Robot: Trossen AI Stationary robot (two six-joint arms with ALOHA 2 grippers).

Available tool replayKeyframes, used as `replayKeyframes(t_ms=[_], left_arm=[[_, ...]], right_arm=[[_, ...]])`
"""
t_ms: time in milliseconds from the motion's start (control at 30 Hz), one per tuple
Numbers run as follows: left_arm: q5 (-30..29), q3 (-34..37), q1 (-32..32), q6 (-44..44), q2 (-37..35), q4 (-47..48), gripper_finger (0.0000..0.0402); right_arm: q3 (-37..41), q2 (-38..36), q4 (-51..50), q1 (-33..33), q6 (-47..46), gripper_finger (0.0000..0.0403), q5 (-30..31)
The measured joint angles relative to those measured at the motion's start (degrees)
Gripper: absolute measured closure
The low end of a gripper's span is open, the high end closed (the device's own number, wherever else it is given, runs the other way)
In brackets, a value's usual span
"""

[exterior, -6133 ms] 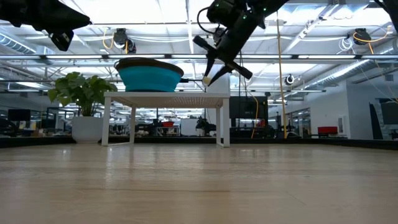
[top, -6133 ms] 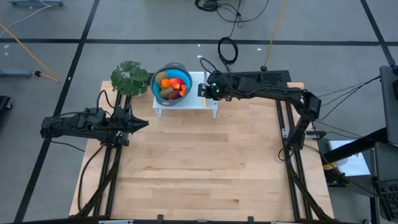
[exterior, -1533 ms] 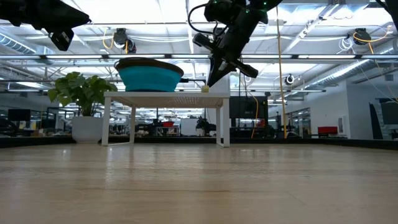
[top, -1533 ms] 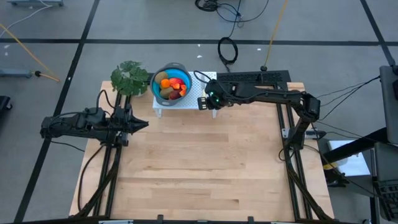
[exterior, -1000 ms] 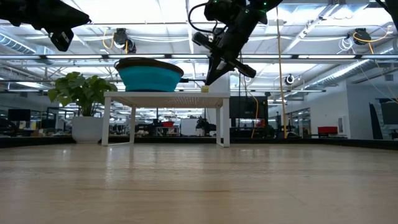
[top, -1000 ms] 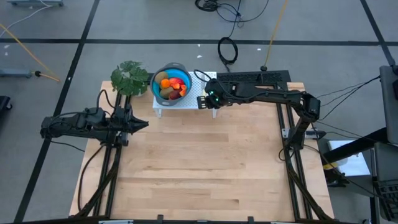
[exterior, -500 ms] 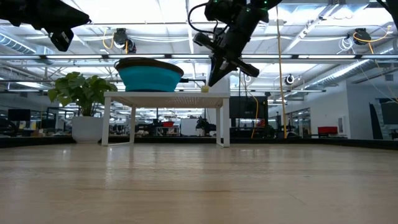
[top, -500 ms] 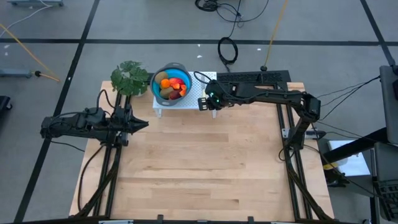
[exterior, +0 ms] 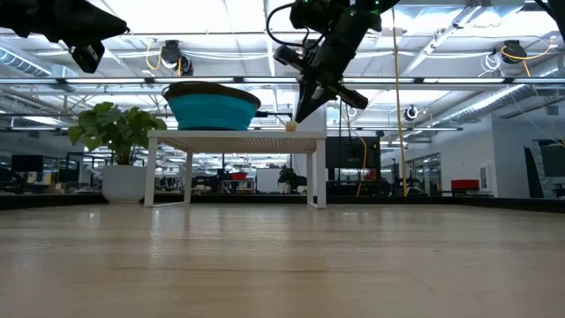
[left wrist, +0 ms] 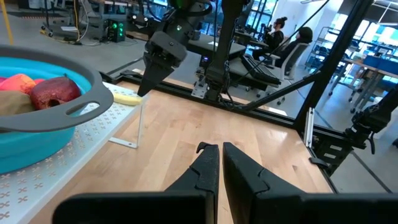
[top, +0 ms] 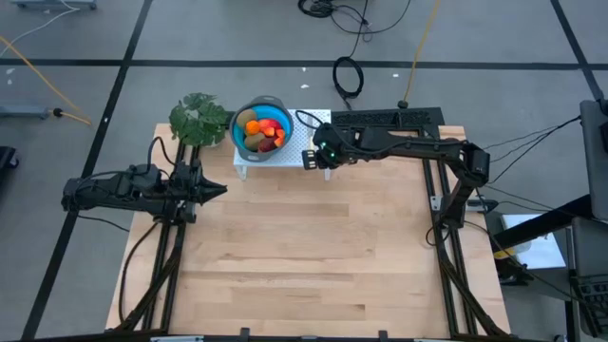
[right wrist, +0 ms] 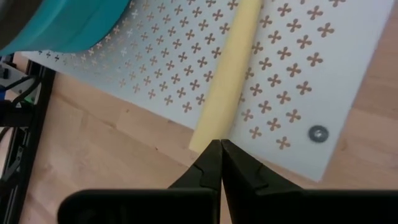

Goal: Pick & Place Fruit
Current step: Put the yellow table knife on the shelf

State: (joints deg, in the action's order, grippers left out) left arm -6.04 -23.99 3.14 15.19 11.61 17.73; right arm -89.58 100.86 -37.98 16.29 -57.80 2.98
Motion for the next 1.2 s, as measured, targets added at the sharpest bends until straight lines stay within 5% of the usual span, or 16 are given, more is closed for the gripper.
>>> replayKeyframes(t_ms=[1200], left_arm=[[0.0,0.0,0.0,0.0,0.0,-1.3,0.0382]], right_arm=[[2.2,-0.1,3.6,-0.5,-0.9,0.0403,1.5]])
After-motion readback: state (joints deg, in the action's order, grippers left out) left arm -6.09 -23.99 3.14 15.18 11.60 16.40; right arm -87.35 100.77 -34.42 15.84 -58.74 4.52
